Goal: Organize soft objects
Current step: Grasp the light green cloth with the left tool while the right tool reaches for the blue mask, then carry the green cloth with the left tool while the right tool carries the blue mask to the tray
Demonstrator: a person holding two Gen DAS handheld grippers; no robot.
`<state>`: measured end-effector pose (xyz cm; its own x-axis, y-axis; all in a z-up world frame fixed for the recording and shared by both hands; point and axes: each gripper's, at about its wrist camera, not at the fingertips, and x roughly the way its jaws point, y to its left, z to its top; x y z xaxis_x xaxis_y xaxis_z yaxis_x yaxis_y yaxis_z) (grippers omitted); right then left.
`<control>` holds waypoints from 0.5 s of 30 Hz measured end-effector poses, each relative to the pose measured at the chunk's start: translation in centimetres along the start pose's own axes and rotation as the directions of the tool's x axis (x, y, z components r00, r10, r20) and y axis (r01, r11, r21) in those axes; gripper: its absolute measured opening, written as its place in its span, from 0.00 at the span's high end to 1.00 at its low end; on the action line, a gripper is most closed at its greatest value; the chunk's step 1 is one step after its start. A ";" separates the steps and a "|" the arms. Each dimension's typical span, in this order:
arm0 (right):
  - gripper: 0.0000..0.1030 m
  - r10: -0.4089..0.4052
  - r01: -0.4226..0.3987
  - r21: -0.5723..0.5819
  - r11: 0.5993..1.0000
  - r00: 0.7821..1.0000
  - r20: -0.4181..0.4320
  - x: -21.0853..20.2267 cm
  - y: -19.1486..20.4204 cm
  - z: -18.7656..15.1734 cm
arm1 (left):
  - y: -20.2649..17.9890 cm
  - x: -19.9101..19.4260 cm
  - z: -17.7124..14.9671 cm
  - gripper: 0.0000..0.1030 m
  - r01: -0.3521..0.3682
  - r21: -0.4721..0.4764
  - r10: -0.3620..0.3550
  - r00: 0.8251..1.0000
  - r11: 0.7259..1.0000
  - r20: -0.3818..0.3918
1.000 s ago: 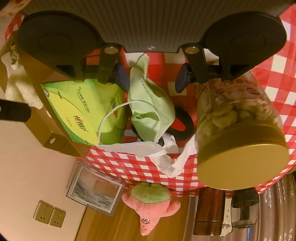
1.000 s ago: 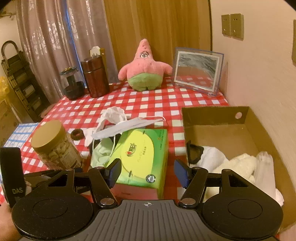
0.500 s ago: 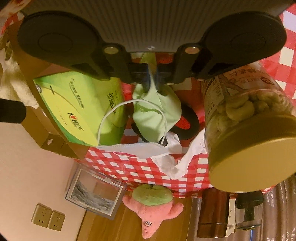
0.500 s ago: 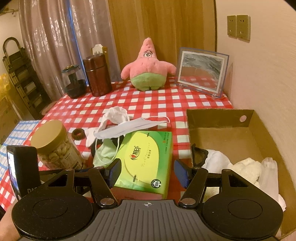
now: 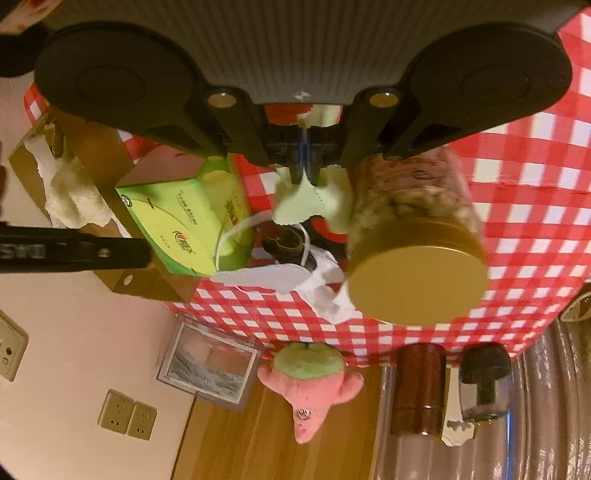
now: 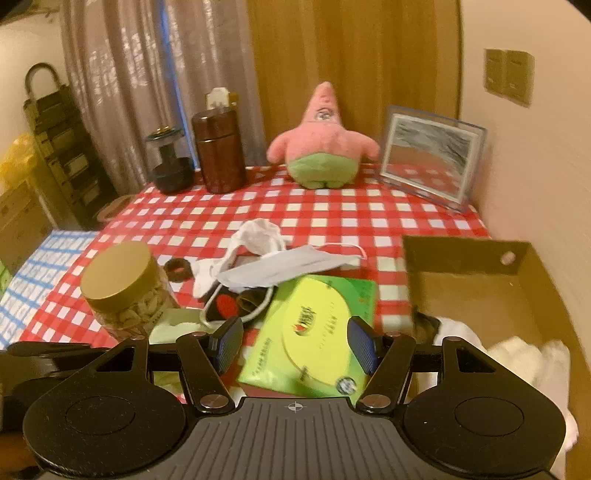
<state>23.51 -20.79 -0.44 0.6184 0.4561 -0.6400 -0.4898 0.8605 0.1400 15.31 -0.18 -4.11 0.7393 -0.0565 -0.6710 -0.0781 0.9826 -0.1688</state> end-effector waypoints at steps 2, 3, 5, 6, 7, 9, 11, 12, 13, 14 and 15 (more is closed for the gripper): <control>0.39 0.007 -0.007 -0.024 1.000 1.000 -0.008 0.8 0.6 0.3 | 0.3 -0.5 0.1 1.00 0.008 -0.008 -0.008 1.000 1.000 0.005; 0.39 0.008 -0.009 -0.040 0.999 1.000 -0.014 1.3 0.8 0.5 | 0.4 -0.7 0.1 1.00 0.010 -0.006 -0.010 1.000 1.000 0.007; 0.39 0.004 -0.006 -0.091 0.996 1.000 -0.023 2.3 1.5 0.7 | 0.5 -1.0 0.1 1.00 0.017 -0.003 -0.017 1.000 1.000 0.013; 0.39 -0.001 -0.003 -0.122 0.993 1.000 -0.027 2.9 1.8 0.9 | 0.5 -1.1 0.0 1.00 0.022 -0.005 -0.022 1.000 1.000 0.014; 0.39 -0.005 0.000 -0.151 0.988 1.000 -0.030 3.3 2.1 0.9 | 0.5 -1.2 0.0 1.00 0.025 -0.006 -0.025 1.000 1.000 0.013; 0.39 -0.013 0.003 -0.232 0.973 0.999 -0.042 4.4 2.8 0.9 | 0.6 -1.1 -0.1 1.00 0.027 -0.007 -0.027 1.000 1.000 0.013; 0.39 -0.026 0.012 -0.317 0.948 0.999 -0.041 5.5 3.6 0.8 | 0.7 -0.9 -0.2 1.00 0.032 -0.016 -0.032 0.999 0.999 0.010; 0.39 -0.033 0.016 -0.356 0.934 0.999 -0.040 6.0 4.0 0.8 | 0.8 -0.8 -0.2 1.00 0.035 -0.019 -0.035 0.999 0.999 0.008; 0.39 -0.041 0.025 -0.396 0.918 0.999 -0.034 6.5 4.4 0.7 | 0.9 -0.8 -0.2 1.00 0.038 -0.022 -0.038 0.999 0.999 0.007; 0.39 -0.050 0.033 -0.435 0.900 0.998 -0.028 7.0 4.7 0.6 | 1.0 -0.8 -0.2 1.00 0.042 -0.025 -0.042 0.999 0.999 0.006; 0.39 -0.059 0.042 -0.473 0.880 0.998 -0.021 7.5 5.1 0.5 | 1.0 -0.7 -0.2 1.00 0.046 -0.028 -0.045 0.999 0.999 0.005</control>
<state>25.98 -12.91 -4.19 0.6333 0.4000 -0.6626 -0.6959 0.6690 -0.2612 14.52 0.83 -3.97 0.7457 -0.1001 -0.6587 -0.0632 0.9735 -0.2196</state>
